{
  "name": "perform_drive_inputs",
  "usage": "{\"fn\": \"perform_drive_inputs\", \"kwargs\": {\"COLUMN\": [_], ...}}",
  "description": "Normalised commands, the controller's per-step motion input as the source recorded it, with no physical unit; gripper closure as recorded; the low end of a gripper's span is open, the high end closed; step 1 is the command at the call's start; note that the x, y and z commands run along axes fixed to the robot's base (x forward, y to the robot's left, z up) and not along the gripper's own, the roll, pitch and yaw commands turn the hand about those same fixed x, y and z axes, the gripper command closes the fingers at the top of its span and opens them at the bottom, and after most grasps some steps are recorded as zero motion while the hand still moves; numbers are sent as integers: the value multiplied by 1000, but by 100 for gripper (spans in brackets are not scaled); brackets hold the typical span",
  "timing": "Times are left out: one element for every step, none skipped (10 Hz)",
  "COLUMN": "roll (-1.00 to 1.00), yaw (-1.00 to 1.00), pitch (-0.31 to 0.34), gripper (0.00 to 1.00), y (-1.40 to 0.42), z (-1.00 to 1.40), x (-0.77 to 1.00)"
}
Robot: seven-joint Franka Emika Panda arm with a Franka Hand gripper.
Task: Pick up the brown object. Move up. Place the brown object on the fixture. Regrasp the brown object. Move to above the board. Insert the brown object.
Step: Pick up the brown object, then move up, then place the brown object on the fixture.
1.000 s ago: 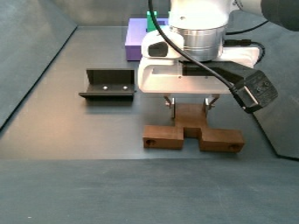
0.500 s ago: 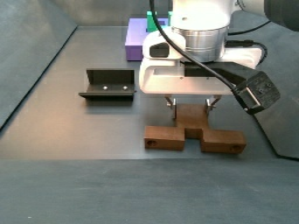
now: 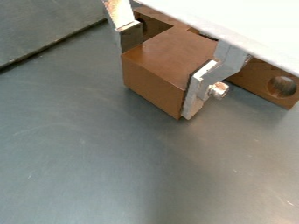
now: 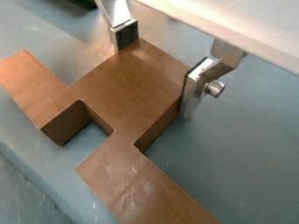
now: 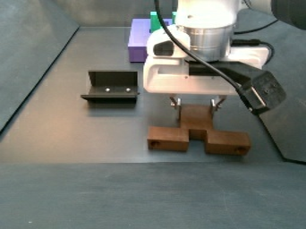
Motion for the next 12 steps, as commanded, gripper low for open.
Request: {"fn": "perform_drive_inputs", "kwargs": {"roll": [0, 0, 0, 0, 0, -2, 19, 63, -3, -14, 0, -51], "yaw": [0, 0, 0, 0, 0, -4, -7, -4, 0, 0, 0, 0], "pitch": [0, 0, 0, 0, 0, 24, 44, 27, 0, 0, 0, 0], "gripper": [100, 100, 100, 100, 100, 100, 100, 100, 100, 100, 100, 100], "y": [0, 0, 0, 0, 0, -13, -15, -8, 0, 0, 0, 0], "z": [0, 0, 0, 0, 833, 790, 588, 300, -40, -54, -60, 0], "x": [0, 0, 0, 0, 0, -35, -63, -35, 0, 0, 0, 0]}}
